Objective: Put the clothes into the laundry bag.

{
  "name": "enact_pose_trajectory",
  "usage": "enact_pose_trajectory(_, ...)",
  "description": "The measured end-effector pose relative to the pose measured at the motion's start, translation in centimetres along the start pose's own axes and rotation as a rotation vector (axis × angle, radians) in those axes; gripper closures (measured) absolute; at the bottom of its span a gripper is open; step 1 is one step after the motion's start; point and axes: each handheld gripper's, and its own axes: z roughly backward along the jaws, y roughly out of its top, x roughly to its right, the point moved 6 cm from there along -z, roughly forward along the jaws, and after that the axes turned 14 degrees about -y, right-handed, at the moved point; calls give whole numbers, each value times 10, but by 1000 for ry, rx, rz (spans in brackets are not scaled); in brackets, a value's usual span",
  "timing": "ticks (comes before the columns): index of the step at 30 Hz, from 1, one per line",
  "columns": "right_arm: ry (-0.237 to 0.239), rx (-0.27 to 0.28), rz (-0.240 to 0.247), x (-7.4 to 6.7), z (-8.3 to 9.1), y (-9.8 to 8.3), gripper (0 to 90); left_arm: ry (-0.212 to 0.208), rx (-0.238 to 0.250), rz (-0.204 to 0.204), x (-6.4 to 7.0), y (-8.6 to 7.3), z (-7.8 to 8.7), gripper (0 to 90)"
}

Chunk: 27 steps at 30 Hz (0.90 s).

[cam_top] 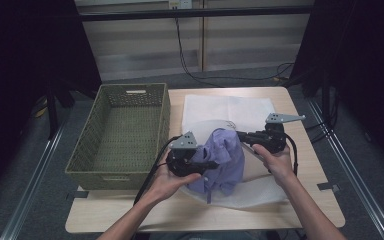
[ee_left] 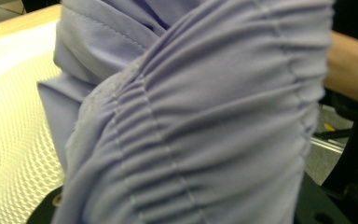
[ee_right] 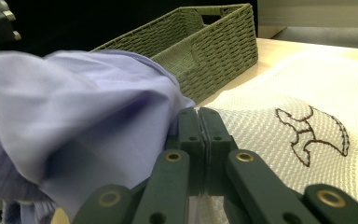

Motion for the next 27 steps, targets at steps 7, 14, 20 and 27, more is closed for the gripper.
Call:
enact_pose_trajectory(7, -1, -5, 3, -1, -2, -1, 891, -6, -59, 10, -1, -15, -12, 700)
enact_pose_trajectory(14, 0, -3, 4, -1, -1, -1, 891, -27, -107, 25, -3, -26, -29, 700)
enact_pose_trajectory(20, 5, -4, 5, -2, -1, -1, 891, -36, -170, 31, -3, -39, -46, 699)
enact_pose_trajectory(27, 3, -8, 6, -3, -1, -1, 891, -48, -167, 30, -7, -33, -65, 699)
